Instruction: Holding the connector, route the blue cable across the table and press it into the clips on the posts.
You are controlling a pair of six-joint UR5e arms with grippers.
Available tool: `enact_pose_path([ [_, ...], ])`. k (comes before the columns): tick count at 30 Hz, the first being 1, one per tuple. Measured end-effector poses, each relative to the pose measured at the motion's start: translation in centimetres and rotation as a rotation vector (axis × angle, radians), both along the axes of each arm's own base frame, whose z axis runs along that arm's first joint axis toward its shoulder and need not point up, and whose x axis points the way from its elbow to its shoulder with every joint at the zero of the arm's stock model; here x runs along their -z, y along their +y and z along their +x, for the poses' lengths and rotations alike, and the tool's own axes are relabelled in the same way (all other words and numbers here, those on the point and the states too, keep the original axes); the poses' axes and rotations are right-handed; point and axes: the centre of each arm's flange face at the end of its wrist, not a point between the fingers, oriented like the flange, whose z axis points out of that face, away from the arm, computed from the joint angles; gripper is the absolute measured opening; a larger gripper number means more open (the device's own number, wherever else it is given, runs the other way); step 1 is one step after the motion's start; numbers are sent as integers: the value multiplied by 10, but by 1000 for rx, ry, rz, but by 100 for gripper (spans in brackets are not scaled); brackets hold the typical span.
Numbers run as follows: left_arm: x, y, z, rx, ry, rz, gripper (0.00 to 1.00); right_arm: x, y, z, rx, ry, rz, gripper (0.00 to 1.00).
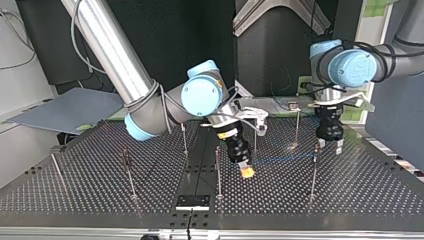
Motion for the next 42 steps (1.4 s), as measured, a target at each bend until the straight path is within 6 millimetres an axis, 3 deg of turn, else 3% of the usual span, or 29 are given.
enact_pose_path([
  [17, -13, -19, -56, 60, 81, -9, 100, 3, 0, -1, 12, 8, 8, 0],
  [26, -33, -34, -79, 120, 87, 46, 100, 5, -1, -1, 14, 14, 13, 0],
  [36, -42, -53, -87, 199, 71, 136, 100, 5, -2, -2, 16, 16, 15, 0],
  [42, -58, -65, -83, 221, 18, 194, 100, 5, -3, -3, 17, 16, 15, 0],
])
